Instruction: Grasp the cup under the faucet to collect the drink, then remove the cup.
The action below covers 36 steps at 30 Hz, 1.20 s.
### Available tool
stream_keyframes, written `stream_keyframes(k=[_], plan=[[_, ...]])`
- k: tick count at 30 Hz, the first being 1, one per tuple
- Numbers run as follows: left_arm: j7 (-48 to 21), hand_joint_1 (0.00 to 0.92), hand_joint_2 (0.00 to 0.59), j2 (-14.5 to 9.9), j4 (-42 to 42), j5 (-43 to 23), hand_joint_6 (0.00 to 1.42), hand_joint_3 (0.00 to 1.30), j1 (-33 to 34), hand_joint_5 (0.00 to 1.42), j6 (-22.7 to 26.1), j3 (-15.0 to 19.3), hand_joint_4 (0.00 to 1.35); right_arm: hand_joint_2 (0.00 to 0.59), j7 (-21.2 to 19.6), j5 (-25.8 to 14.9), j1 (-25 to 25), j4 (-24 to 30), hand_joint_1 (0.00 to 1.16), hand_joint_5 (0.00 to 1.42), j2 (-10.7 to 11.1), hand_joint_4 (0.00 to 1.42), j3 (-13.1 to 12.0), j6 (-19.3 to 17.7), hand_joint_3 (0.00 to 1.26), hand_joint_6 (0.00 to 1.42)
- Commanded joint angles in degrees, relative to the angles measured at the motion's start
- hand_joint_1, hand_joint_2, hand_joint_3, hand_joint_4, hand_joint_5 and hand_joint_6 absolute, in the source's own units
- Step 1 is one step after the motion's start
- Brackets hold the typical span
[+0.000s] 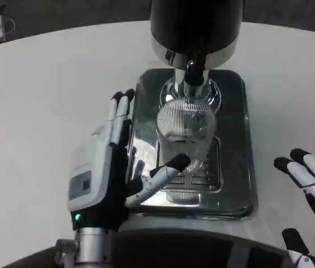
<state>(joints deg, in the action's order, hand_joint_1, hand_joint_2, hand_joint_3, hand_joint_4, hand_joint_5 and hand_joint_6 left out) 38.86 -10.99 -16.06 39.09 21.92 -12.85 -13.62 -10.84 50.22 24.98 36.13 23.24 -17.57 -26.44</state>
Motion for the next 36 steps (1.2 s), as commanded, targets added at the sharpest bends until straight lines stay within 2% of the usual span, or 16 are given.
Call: stream_keyframes(k=[1, 7, 10, 14, 20, 24, 28, 36], plan=[[-0.67, 0.000, 0.079, -0.25, 8.96, 0.46, 0.22, 0.07, -5.89, 0.26, 1.33, 2.40, 0.00, 0.539, -0.11, -0.04, 1.05, 1.31, 0.24, 0.16, -0.68, 0.07, 0.33, -1.03, 0.11, 0.25], [-2.79, 0.000, 0.078, -0.42, 15.95, 0.17, 0.18, 0.07, -10.58, 0.23, 2.99, 5.04, 0.00, 0.536, -0.21, 0.27, 1.92, 2.20, 0.24, 0.16, -1.46, 0.07, 0.70, -1.68, 0.11, 0.25], [-4.46, 0.000, 0.088, -0.06, 22.54, 0.38, 0.15, 0.05, -12.51, 0.19, 3.86, 6.34, 0.00, 0.536, -0.23, 0.28, 2.26, 2.45, 0.24, 0.16, -1.82, 0.07, 0.58, -1.69, 0.11, 0.25], [-8.11, 0.000, 0.098, 1.26, 29.98, -0.01, 0.07, 0.02, -13.49, 0.12, 5.96, 7.32, 0.00, 0.536, -0.34, 0.34, 2.60, 2.65, 0.24, 0.16, -2.17, 0.07, 0.36, -1.83, 0.11, 0.25], [-16.57, 0.000, 0.131, 4.20, 42.31, 0.22, 0.00, 0.00, -12.38, 0.05, 11.88, 7.50, 0.00, 0.537, -0.33, 0.26, 2.74, 2.95, 0.24, 0.16, -2.56, 0.07, 0.28, -2.14, 0.11, 0.25], [-23.50, 0.000, 0.136, 5.90, 47.80, 0.20, 0.00, 0.00, -10.21, 0.00, 16.20, 6.30, 0.00, 0.540, -0.27, 0.23, 2.77, 3.00, 0.23, 0.16, -2.68, 0.07, 0.34, -2.21, 0.11, 0.25], [-29.07, 0.000, 0.141, 7.17, 50.78, 1.90, 0.00, 0.00, -8.07, 0.00, 19.34, 3.60, 0.00, 0.541, -0.29, 0.14, 2.76, 2.94, 0.23, 0.16, -2.83, 0.07, 0.39, -2.27, 0.11, 0.25], [-35.66, 0.000, 0.149, 9.06, 50.62, 4.72, 0.00, 0.00, -3.35, 0.00, 21.07, -1.64, 0.00, 0.542, -0.12, -0.33, 2.40, 2.56, 0.22, 0.16, -2.76, 0.07, 0.43, -2.31, 0.11, 0.25]])
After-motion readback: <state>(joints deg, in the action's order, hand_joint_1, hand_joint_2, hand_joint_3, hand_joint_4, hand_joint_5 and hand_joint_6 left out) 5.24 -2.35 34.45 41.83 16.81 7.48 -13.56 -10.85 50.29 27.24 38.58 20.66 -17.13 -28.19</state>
